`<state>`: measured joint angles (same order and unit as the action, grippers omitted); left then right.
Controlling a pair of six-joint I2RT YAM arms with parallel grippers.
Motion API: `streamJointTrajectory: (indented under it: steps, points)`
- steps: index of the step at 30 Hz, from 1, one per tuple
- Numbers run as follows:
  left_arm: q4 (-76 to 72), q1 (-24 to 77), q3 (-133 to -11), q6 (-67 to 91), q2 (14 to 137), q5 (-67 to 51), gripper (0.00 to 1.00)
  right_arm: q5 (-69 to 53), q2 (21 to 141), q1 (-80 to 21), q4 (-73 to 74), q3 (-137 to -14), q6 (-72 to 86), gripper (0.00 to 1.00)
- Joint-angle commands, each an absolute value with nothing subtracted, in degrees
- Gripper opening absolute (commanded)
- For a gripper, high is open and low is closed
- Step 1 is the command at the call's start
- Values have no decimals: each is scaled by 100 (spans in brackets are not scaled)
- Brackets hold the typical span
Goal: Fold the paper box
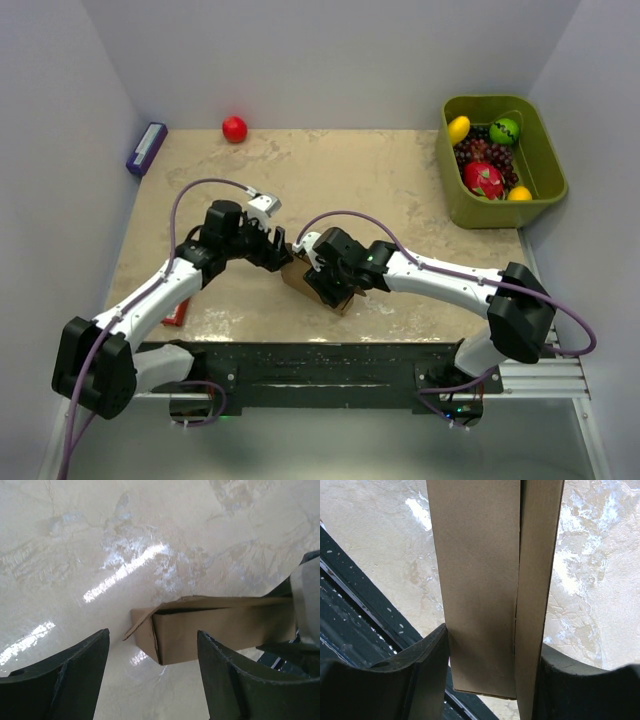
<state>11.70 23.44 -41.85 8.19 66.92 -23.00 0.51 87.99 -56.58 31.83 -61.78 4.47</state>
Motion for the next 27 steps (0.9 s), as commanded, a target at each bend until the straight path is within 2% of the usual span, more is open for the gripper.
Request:
streamJointTrajectory:
  steps: [1,18,23,27]
  points:
    - [1521,2347,-4395,211,6855,-2593,75,185,8807,-5616,3454,-6003,299,31]
    - [1196,2294,-4518,149,6987,-2715,55,79,8850,-5608,3445,-5994,272,31]
    - [1125,2294,-4474,176,6970,-2821,37,44,8877,-5616,3437,-6003,272,30]
    - [1081,2294,-4439,193,6952,-2900,29,27,8903,-5616,3445,-6012,264,30]
